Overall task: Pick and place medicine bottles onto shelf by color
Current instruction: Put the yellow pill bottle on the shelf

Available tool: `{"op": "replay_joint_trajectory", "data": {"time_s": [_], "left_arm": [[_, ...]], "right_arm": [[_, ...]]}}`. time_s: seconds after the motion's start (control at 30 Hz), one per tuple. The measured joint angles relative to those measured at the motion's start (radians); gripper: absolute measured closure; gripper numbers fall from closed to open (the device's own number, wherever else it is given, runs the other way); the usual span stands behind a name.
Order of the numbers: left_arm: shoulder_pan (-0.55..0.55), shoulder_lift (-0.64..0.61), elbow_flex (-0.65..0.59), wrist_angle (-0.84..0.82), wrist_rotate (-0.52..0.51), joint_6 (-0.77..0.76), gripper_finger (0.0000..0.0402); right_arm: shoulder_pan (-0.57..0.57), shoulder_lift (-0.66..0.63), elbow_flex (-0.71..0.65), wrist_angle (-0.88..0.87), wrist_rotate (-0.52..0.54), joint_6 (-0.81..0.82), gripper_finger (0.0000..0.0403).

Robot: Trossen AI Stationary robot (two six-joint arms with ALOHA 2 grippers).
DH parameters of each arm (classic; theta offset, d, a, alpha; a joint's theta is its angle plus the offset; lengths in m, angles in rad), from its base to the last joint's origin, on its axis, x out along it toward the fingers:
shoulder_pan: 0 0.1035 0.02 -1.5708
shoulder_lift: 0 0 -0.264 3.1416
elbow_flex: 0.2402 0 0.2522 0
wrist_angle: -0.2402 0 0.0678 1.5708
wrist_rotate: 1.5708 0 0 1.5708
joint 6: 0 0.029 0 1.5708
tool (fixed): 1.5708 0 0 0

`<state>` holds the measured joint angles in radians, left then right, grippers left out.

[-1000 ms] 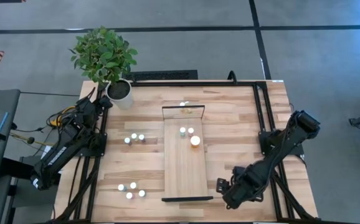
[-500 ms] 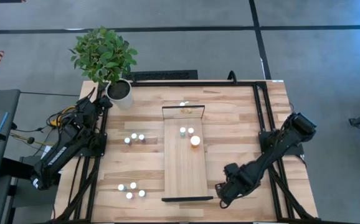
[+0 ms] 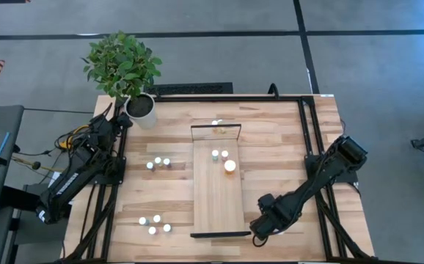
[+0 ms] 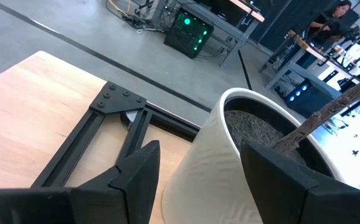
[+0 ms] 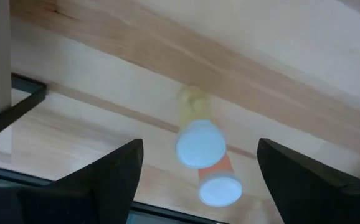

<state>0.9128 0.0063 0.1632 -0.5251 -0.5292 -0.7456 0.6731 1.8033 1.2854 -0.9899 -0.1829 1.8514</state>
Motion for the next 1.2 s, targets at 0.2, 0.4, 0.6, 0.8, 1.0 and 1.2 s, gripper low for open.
{"op": "replay_joint_trajectory", "data": {"time_s": [0.2,0.4,0.6,0.8,1.0,1.2], "left_arm": [[0.000,0.000,0.000,0.000,0.000,0.000,0.0191],[0.000,0.000,0.000,0.000,0.000,0.000,0.0191],[0.000,0.000,0.000,0.000,0.000,0.000,0.0191],[0.000,0.000,0.000,0.000,0.000,0.000,0.0191],[0.000,0.000,0.000,0.000,0.000,0.000,0.0191],[0.000,0.000,0.000,0.000,0.000,0.000,0.0191]], "right_arm": [[0.008,0.002,0.000,-0.001,0.028,-0.005,0.0069],[0.022,0.002,0.000,-0.001,0.035,-0.025,0.0090],[0.022,0.002,0.000,0.004,0.053,-0.044,0.0131],[0.022,0.002,0.000,0.007,0.053,-0.047,0.0197],[0.022,0.002,0.000,0.012,0.053,-0.054,0.0252],[0.017,0.002,0.000,0.022,0.053,-0.054,0.0278]]}}
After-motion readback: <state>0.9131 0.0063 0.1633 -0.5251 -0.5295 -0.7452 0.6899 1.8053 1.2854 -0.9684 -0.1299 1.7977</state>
